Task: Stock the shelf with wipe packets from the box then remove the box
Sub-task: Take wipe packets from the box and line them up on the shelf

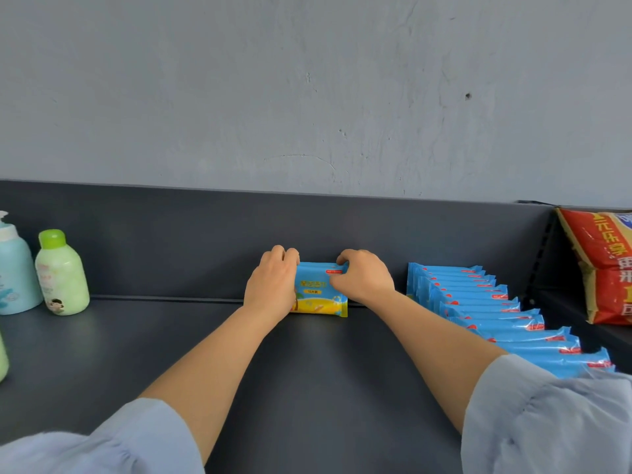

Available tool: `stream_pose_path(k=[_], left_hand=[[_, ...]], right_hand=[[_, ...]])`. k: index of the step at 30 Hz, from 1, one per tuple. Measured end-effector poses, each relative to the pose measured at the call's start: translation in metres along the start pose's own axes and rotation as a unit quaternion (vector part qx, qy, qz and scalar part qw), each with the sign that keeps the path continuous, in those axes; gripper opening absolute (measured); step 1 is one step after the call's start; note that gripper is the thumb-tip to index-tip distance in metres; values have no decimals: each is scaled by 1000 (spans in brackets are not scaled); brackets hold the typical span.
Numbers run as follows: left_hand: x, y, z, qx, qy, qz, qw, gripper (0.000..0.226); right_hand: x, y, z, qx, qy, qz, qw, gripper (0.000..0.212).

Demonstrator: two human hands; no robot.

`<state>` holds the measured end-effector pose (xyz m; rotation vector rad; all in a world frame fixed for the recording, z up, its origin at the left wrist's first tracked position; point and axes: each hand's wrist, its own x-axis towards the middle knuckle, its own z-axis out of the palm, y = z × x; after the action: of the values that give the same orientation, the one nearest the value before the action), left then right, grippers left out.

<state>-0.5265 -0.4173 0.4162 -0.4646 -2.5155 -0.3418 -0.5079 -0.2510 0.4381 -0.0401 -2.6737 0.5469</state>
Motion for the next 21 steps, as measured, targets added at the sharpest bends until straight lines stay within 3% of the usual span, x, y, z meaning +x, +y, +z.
stream_pose_path(k=[10,21], left_hand=[[-3,3,8,8,-9,-24,1000,48],[-14,6,0,125,-35,16,991,76]], right_hand=[[0,1,5,-16,-15,5,1000,35],[-18,-6,-6,-44,-21,12,999,46]])
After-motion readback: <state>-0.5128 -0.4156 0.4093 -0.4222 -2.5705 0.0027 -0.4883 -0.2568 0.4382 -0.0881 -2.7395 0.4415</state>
